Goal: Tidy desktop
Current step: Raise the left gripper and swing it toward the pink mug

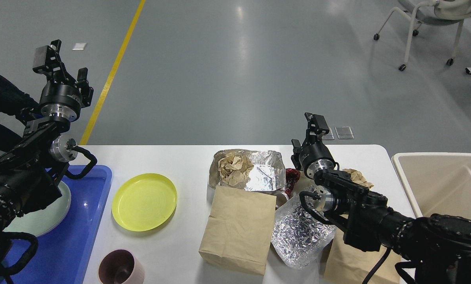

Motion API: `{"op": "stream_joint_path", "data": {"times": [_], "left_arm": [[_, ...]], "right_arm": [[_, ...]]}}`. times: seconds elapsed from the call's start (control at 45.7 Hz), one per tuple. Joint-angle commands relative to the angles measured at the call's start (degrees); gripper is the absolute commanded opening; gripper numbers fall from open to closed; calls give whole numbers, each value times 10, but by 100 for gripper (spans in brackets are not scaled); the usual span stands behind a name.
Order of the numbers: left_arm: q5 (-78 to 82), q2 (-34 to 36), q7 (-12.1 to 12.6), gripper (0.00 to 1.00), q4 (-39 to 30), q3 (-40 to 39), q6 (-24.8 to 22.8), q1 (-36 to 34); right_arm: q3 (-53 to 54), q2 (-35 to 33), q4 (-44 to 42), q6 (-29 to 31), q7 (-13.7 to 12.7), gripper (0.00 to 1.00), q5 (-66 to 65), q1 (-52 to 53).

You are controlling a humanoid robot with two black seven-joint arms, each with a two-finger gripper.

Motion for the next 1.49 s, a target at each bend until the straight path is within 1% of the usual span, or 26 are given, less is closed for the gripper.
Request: {"op": "stream_joint_path", "data": {"times": [0.0,0.088,0.175,0.285,0.438,0.57,0.657,0.745,0.832,0.876,0.898,0.986,1.139,1.205,1.314,1.402,1.468], "left_arm": [[0,-2,-1,97,0,3,2,6],[0,-3,-2,97,0,3,1,7],[0,-2,4,97,0,4,1,8],[-1,-1,5,97,0,5,0,9],[-1,11,8,97,-1,11,-1,12],[0,32,9,97,-1,41,-11,11],[0,49,8,97,-6,92,-25,8],[0,81,8,97,-18,164,-62,5],[0,123,7,97,-42,240,-118,-12],[0,138,8,97,-54,279,-150,-24],[0,154,7,97,-63,323,-184,-37],[1,181,7,97,-76,415,-260,-65],[3,187,9,97,-80,566,-382,-122],[11,188,10,97,-82,645,-424,-148],[11,182,10,97,-83,771,-468,-192],[11,182,10,97,-84,828,-472,-213],[11,176,10,97,-83,850,-468,-221]], "right_arm": [[0,0,0,0,0,100,0,0],[0,0,0,0,0,100,0,0],[0,0,0,0,0,100,0,0],[0,0,0,0,0,100,0,0],[0,0,0,0,0,100,0,0],[0,0,0,0,0,100,0,0],[0,0,0,0,0,100,0,0],[0,0,0,0,0,100,0,-1],[0,0,0,0,0,100,0,-1],[0,0,0,0,0,100,0,-1],[0,0,0,0,0,100,0,0],[0,0,0,0,0,100,0,0],[0,0,0,0,0,100,0,0],[0,0,0,0,0,100,0,0],[0,0,0,0,0,100,0,-1],[0,0,0,0,0,100,0,-1],[0,0,0,0,0,100,0,-1]]}}
